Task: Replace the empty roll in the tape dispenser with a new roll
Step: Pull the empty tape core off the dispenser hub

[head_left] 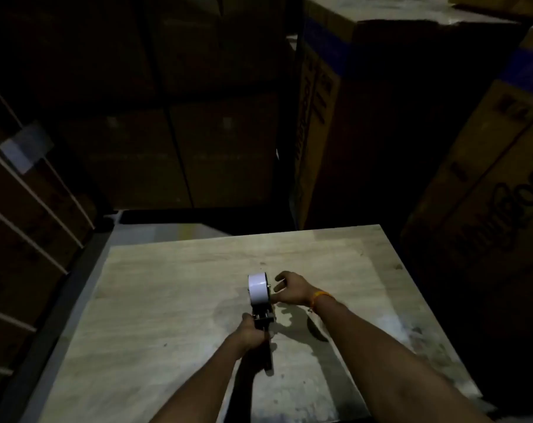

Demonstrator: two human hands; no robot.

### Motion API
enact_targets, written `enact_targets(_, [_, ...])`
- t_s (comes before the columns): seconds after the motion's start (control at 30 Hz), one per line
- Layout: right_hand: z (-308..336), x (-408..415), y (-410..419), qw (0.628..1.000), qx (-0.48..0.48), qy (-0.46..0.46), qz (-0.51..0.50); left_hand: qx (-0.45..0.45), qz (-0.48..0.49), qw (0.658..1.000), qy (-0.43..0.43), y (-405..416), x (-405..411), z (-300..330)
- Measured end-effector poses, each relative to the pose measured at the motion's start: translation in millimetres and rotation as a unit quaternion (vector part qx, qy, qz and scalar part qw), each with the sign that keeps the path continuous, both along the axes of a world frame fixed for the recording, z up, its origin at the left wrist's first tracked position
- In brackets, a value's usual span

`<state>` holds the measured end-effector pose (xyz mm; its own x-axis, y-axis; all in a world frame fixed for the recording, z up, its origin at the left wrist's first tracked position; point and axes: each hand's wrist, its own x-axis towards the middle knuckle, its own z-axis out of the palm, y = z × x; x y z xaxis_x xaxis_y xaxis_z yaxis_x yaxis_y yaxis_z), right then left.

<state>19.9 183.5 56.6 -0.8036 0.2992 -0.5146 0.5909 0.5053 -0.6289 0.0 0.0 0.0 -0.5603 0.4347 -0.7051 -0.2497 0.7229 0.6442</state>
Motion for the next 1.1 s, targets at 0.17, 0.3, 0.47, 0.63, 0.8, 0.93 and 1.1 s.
enact_targets(0.17, [0,-11,-10,0.999,-0.041,0.008,0.0,0.028,0.056,0.997,-0.051,8,-24,-91])
enact_targets(0.3, [-8,-21,-13,0.996,-0.064,0.034,-0.043,-0.013,0.094,0.996,0.001,7,-14,-46])
enact_targets(0.47, [-36,-34,-2,0.992,-0.027,0.06,-0.105,-0.013,0.107,0.984,0.139,2,-9,-15])
enact_targets(0.63, [-58,-52,9,0.993,-0.051,0.029,-0.1,-0.049,0.109,0.971,0.205,-7,-19,-17])
enact_targets(0.8, [-59,-66,8,0.998,-0.012,-0.03,-0.048,-0.074,0.097,0.974,0.193,-13,-25,-22])
enact_targets(0.93, [-66,-76,11,0.997,0.015,-0.056,-0.042,-0.072,0.1,0.979,0.165,-9,-29,-30])
enact_targets(1.1, [-68,-87,16,0.989,0.099,-0.107,0.018,-0.102,0.107,0.979,0.142,-8,-28,-38])
